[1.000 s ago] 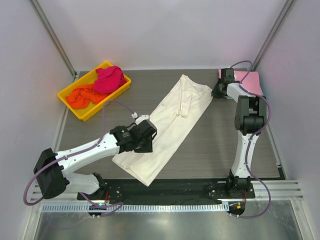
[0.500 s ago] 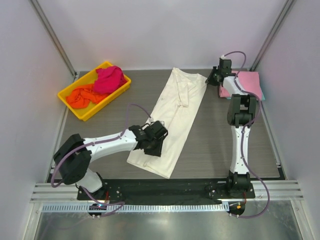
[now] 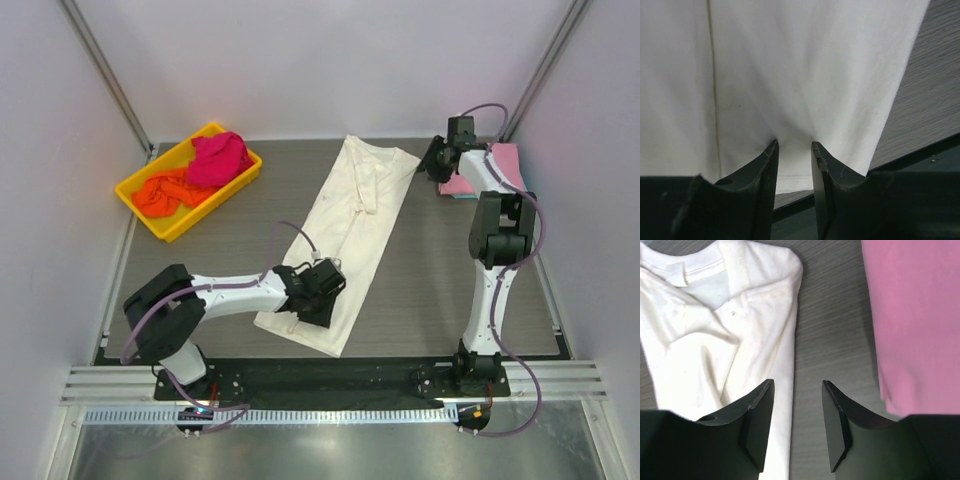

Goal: Fold and stack the t-shirts
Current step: Fold the tshirt

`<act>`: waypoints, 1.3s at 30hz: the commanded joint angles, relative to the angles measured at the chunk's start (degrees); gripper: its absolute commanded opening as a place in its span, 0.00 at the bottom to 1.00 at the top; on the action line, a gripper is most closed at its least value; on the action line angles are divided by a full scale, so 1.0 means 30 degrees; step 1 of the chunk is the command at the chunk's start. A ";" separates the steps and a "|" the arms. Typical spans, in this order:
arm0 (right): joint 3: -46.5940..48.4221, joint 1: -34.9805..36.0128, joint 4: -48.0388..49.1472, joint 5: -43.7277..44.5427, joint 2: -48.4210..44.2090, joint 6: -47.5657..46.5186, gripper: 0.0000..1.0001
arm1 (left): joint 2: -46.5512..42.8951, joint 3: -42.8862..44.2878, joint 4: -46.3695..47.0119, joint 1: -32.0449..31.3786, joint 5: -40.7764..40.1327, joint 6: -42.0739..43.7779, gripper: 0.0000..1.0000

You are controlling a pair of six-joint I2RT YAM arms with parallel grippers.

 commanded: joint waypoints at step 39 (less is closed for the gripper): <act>-0.3466 0.5171 0.2247 0.0979 -0.0884 -0.0068 0.39 | -0.0167 0.5122 -0.3582 0.4905 -0.0280 0.1647 0.41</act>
